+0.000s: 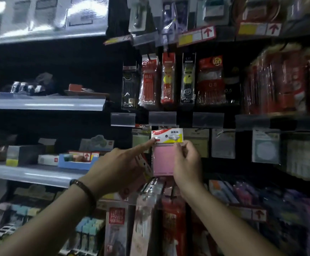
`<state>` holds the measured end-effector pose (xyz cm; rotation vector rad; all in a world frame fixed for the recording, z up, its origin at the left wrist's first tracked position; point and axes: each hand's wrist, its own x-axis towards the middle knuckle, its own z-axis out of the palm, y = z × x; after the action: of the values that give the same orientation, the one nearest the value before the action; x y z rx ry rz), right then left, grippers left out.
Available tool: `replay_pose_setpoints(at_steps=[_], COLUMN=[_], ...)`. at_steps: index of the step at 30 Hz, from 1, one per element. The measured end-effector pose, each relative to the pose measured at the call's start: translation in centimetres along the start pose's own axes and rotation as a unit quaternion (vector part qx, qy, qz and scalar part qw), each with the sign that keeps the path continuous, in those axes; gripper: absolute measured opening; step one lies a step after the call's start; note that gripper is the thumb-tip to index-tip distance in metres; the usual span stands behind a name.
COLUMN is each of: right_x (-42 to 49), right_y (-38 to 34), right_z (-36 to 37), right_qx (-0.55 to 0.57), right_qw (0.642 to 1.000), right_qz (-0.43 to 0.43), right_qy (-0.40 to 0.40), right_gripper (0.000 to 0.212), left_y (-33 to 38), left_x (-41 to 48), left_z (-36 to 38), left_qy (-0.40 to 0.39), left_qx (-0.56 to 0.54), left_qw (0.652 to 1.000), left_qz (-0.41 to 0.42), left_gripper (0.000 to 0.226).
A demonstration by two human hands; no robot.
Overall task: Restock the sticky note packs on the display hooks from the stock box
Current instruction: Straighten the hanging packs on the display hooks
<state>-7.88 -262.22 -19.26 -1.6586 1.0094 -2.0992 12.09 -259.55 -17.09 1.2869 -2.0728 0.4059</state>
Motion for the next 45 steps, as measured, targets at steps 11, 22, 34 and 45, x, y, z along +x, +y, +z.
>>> replay_pose_setpoints(at_steps=[11, 22, 34, 45], right_x=[4.2, 6.2, 7.8, 5.7], right_y=[1.3, 1.6, 2.6, 1.9], right_z=[2.8, 3.1, 3.8, 3.1], right_qx=[0.033, 0.039, -0.053, -0.096], right_qw=[0.999, 0.998, 0.989, 0.986], right_qz=[-0.001, 0.032, 0.128, 0.085], right_qy=[0.035, 0.033, 0.052, 0.105], right_gripper=[0.018, 0.022, 0.024, 0.019], left_y=[-1.4, -1.6, -2.2, -2.5], left_x=[4.4, 5.6, 7.0, 2.1], left_z=[0.6, 0.7, 3.5, 4.8], left_qy=[0.003, 0.017, 0.0, 0.101], left_qx=[0.053, 0.061, -0.019, -0.375], left_qw=[0.999, 0.998, 0.999, 0.919], left_qz=[0.007, -0.006, -0.031, -0.072], left_gripper=[0.093, 0.092, 0.083, 0.04])
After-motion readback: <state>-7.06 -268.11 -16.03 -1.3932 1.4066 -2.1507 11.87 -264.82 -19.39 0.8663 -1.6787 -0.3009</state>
